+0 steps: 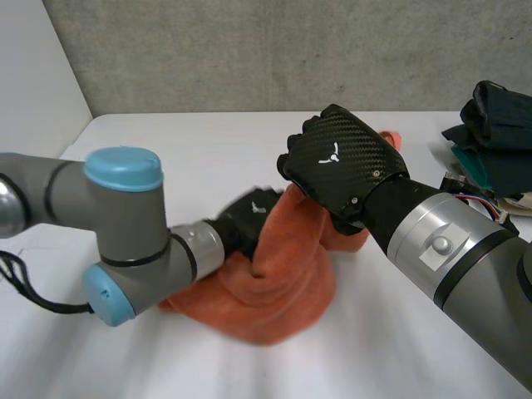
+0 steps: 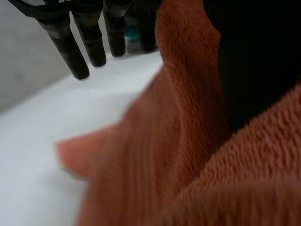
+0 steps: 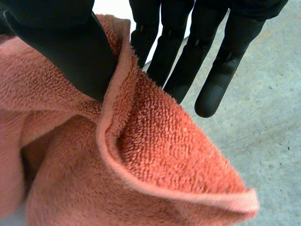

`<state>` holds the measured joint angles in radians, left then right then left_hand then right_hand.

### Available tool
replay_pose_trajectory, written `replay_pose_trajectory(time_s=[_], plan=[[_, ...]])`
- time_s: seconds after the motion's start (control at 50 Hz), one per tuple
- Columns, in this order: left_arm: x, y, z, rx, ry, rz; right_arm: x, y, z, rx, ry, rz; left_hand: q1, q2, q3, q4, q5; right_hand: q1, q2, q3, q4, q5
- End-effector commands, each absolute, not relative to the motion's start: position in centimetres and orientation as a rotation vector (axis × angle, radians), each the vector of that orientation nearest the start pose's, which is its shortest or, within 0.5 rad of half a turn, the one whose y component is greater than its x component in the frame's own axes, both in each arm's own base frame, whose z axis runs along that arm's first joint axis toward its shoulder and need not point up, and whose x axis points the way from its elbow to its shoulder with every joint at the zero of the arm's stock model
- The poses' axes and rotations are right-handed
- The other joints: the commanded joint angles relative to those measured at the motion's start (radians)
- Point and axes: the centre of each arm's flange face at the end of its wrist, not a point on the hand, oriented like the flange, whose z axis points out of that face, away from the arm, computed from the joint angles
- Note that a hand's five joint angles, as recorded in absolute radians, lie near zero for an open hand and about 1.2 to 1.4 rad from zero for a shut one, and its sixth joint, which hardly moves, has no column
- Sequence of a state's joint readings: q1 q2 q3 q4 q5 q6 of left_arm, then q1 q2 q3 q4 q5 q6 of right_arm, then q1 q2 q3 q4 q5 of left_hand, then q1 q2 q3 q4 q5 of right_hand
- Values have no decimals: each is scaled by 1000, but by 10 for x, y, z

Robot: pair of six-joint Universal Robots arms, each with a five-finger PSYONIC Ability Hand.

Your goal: Fold the laundry.

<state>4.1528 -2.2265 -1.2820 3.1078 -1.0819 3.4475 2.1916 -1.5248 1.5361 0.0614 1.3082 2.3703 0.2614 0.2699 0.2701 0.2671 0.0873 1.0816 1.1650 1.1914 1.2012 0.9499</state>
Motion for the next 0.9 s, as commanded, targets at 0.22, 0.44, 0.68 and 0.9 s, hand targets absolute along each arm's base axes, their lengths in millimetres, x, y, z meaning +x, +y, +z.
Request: replay_pose_trajectory(time_s=[0.22, 0.44, 0.68, 0.9], plan=[[-332, -254, 200, -1061, -1996, 1516, 289, -193, 290, -1619, 1700, -2062, 1135, 1126, 1126, 1129, 1134, 315, 231, 205, 195, 272], [-291, -202, 239, -990, -2041, 1669, 269, -196, 254, -1715, 1990, -1701, 1135, 1126, 1126, 1129, 1134, 315, 231, 205, 195, 272], [-287, -216, 213, -946, -2137, 1762, 275, -217, 213, -1808, 2099, -1570, 1135, 1126, 1126, 1129, 1134, 315, 231, 205, 195, 272], [-342, -324, 330, -802, -1547, 2631, 318, -331, 330, -1214, 1688, -2791, 1135, 1126, 1126, 1129, 1134, 315, 231, 205, 195, 272]])
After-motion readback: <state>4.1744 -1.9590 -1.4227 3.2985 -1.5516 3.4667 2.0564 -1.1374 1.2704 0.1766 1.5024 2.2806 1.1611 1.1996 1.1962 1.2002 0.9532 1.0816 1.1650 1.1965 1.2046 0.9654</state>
